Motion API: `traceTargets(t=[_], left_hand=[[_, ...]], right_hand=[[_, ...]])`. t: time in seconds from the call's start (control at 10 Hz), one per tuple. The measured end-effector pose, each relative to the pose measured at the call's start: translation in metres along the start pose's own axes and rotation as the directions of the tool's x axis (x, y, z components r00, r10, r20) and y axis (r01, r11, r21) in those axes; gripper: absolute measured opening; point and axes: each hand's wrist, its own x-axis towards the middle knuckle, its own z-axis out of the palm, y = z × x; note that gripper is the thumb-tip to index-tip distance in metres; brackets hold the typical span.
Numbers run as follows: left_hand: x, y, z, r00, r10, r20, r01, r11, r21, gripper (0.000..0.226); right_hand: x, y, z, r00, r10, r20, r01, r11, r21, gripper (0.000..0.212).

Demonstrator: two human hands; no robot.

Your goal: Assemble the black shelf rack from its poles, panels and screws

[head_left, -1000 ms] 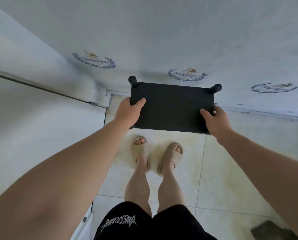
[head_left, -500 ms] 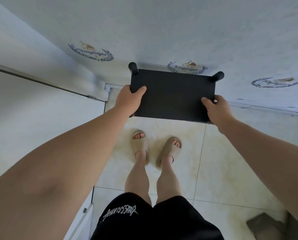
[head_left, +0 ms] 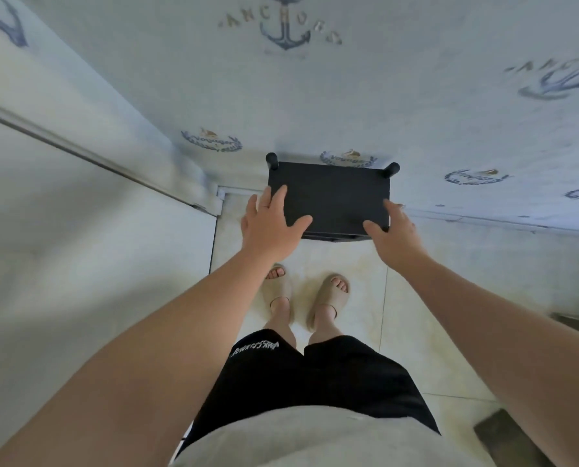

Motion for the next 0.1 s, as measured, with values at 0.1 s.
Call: traceTargets(t=[0.1], left_hand=[[-0.0242,0.0053,-0.011,0.991,0.126,-0.051,-0.119,0.985,0.127,0.079]], right_hand=[[-0.0319,-0.0131,-0.0048,0.988,-0.148,-0.032,0.138,0.967,-0.214,0.07]])
